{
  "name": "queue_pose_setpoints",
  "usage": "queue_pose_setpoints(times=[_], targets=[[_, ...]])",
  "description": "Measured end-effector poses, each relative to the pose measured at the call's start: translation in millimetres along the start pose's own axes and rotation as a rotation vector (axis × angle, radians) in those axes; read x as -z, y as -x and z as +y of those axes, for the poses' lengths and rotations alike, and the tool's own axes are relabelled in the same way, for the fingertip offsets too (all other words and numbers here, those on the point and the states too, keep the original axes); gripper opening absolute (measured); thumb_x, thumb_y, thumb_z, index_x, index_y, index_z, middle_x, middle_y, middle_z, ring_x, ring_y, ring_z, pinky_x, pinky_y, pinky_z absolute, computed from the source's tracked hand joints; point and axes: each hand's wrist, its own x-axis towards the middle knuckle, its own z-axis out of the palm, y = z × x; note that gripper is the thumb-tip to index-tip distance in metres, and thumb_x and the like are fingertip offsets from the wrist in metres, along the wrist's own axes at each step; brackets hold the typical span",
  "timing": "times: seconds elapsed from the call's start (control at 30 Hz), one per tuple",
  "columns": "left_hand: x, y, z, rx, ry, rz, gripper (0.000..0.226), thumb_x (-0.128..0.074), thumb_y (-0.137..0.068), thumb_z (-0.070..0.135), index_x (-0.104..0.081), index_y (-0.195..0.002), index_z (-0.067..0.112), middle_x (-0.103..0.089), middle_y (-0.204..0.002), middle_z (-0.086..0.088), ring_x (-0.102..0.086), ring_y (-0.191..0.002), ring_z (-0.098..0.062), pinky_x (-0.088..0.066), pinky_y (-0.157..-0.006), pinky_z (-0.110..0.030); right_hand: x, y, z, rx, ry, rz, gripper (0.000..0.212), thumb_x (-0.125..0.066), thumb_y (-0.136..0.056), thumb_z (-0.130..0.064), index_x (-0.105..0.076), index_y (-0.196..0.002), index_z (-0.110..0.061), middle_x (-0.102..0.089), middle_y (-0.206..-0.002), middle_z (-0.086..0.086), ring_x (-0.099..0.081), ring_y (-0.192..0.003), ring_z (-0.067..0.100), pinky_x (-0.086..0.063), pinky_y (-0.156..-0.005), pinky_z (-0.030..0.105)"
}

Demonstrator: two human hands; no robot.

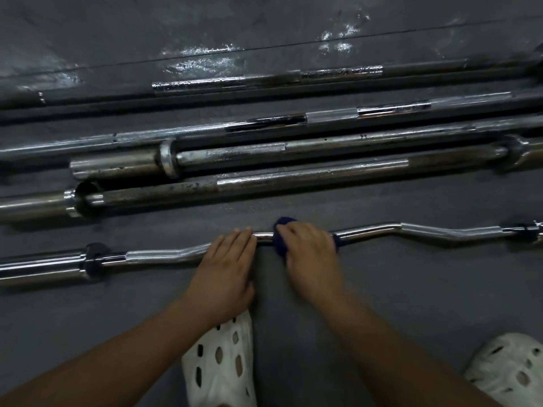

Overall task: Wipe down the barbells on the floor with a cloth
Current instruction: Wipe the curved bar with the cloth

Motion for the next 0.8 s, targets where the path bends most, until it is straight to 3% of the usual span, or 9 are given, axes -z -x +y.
queue_pose_setpoints(times=[0.03,0.13,0.27,0.37,0.43,0.5,0.53,0.63,0.8], targets=[[0,2,-2,-0.001,0.007,0.001,0.084,-0.061,-0.069,0.038,-0.047,-0.145,0.004,-0.043,-0.152,-0.016,-0.044,-0.139,-0.031,-0.028,-0.116,-0.046,3,-5,12,-0.038,-0.006,-0.011,0.035,-0.053,-0.069,-0.018,-0.068,-0.101,-0.021,-0.068,-0.093,0.002,-0.062,-0.084,0.028,-0.046,-0.070,0.038],[-3,7,-7,0.010,0.014,0.008,0.086,-0.062,-0.068,0.036,-0.046,-0.145,0.003,-0.043,-0.151,-0.017,-0.043,-0.138,-0.032,-0.027,-0.119,-0.044,5,-6,6,-0.420,-0.051,0.145,0.028,-0.051,-0.069,-0.013,-0.067,-0.092,-0.015,-0.065,-0.084,0.009,-0.060,-0.076,0.034,-0.047,-0.067,0.039],[-3,11,-4,0.017,0.050,0.027,0.087,-0.059,-0.068,0.038,-0.043,-0.147,0.004,-0.043,-0.152,-0.016,-0.042,-0.140,-0.031,-0.021,-0.119,-0.041,-8,-10,-56,0.086,-0.186,-0.180,0.038,-0.055,-0.079,-0.008,-0.066,-0.116,-0.010,-0.066,-0.114,0.011,-0.060,-0.103,0.029,-0.047,-0.094,0.039],[3,19,-15,-0.006,0.022,0.013,0.084,-0.058,-0.070,0.039,-0.045,-0.146,0.005,-0.045,-0.150,-0.016,-0.046,-0.137,-0.030,-0.023,-0.114,-0.044,-1,-18,-37,-0.092,-0.182,-0.141,0.037,-0.058,-0.077,-0.004,-0.067,-0.113,-0.007,-0.065,-0.112,0.013,-0.060,-0.100,0.033,-0.049,-0.090,0.039],[9,25,-23,-0.036,0.016,-0.018,0.085,-0.050,-0.078,0.042,-0.029,-0.154,0.009,-0.027,-0.161,-0.012,-0.028,-0.148,-0.026,-0.011,-0.119,-0.037,6,-15,-40,-0.151,-0.141,-0.201,0.034,-0.060,-0.078,0.000,-0.070,-0.110,-0.009,-0.064,-0.112,0.010,-0.058,-0.103,0.030,-0.048,-0.090,0.037],[13,29,-28,-0.051,0.023,-0.067,0.086,-0.044,-0.085,0.046,-0.014,-0.159,0.013,-0.010,-0.166,-0.007,-0.010,-0.153,-0.023,-0.002,-0.122,-0.035,17,-15,-52,-0.123,-0.305,-0.339,0.035,-0.054,-0.079,-0.001,-0.073,-0.106,-0.013,-0.065,-0.112,0.007,-0.058,-0.104,0.026,-0.046,-0.092,0.033],[18,32,-29,-0.054,0.018,-0.073,0.087,-0.046,-0.086,0.046,-0.012,-0.159,0.013,-0.009,-0.166,-0.007,-0.009,-0.153,-0.023,-0.003,-0.123,-0.036,26,-16,-56,-0.176,-0.418,-0.327,0.035,-0.051,-0.078,-0.003,-0.073,-0.103,-0.013,-0.066,-0.108,0.006,-0.059,-0.101,0.024,-0.046,-0.090,0.030],[35,41,-30,-0.052,0.002,-0.026,0.087,-0.047,-0.081,0.044,-0.020,-0.157,0.010,-0.016,-0.165,-0.011,-0.017,-0.151,-0.028,-0.010,-0.122,-0.040,60,-17,-49,-0.478,-0.674,-0.033,0.035,-0.049,-0.082,0.004,-0.070,-0.103,-0.014,-0.063,-0.101,-0.001,-0.056,-0.093,0.014,-0.038,-0.077,0.018],[76,75,-25,-0.023,-0.045,0.030,0.085,-0.045,-0.088,0.044,-0.010,-0.159,0.015,-0.004,-0.167,-0.007,-0.006,-0.153,-0.022,-0.005,-0.123,-0.035,120,-1,-59,-0.849,-1.159,0.024,0.041,-0.050,-0.089,0.001,-0.049,-0.120,-0.026,-0.061,-0.108,0.007,-0.062,-0.088,0.024,-0.052,-0.068,0.032]])
